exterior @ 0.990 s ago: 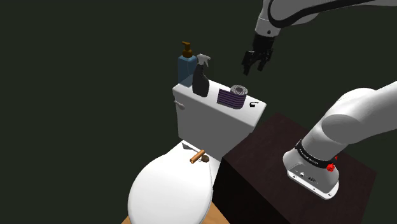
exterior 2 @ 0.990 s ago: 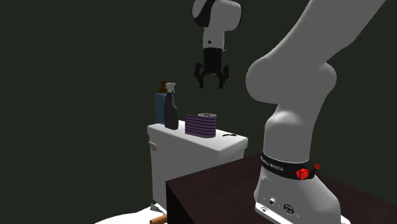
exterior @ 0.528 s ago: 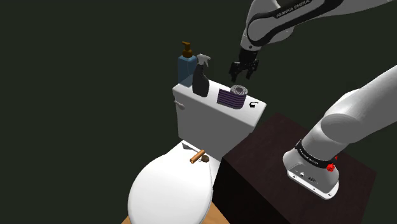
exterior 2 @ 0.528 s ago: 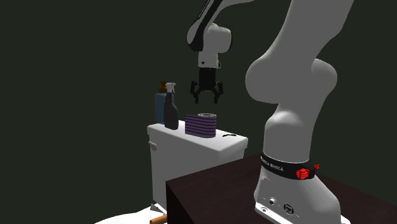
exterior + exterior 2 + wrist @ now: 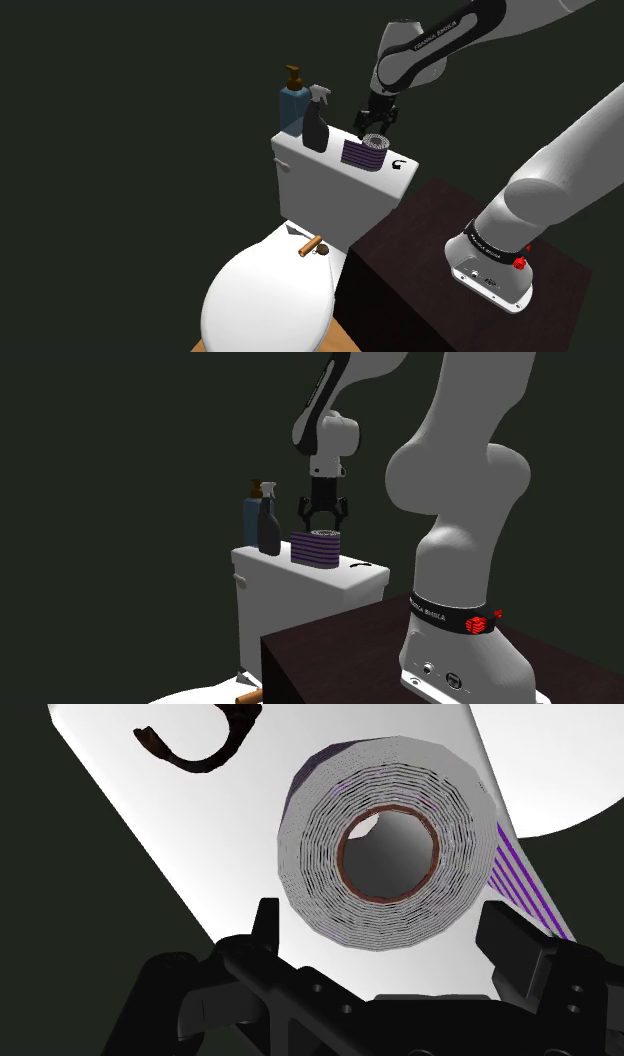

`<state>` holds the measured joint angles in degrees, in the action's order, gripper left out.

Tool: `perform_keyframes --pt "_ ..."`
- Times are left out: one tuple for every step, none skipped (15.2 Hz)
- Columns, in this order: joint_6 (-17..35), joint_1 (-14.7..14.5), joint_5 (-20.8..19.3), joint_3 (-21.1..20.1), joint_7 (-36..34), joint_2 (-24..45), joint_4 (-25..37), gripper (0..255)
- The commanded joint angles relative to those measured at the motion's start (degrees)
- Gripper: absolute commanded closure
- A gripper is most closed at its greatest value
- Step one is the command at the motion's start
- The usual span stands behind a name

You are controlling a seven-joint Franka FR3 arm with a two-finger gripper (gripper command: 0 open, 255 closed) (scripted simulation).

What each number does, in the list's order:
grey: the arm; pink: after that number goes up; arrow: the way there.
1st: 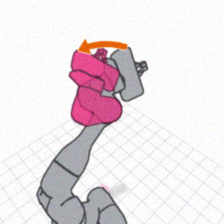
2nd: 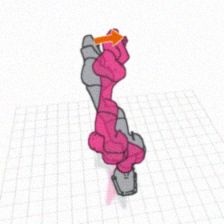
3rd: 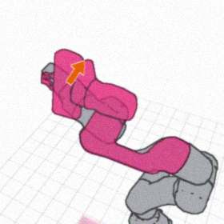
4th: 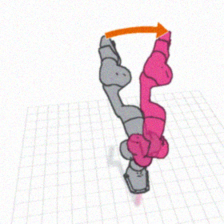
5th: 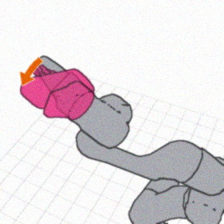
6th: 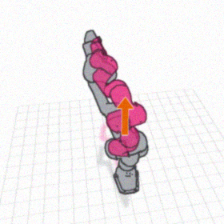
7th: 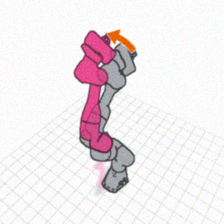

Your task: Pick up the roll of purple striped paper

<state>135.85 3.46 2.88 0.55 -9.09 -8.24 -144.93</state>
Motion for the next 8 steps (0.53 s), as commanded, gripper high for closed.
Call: perform_keyframes --pt "2.33 -0.01 0.14 0.03 0.19 1.65 -0.64 0" --pt "2.33 -0.01 0.14 0.03 0.19 1.64 -0.65 0" --pt "2.33 -0.01 0.14 0.03 0.19 1.65 -0.64 0" --pt "2.31 0.0 0.14 0.05 0.23 1.66 -0.61 255" --pt "2.31 0.02 0.13 0.07 0.26 1.63 -0.65 255" --pt "2.31 0.02 0.13 0.07 0.26 1.66 -0.62 255" --pt "2.31 0.02 0.13 0.07 0.26 1.68 -0.6 255" --pt "2.31 0.01 0.14 0.06 0.25 1.69 -0.6 255"
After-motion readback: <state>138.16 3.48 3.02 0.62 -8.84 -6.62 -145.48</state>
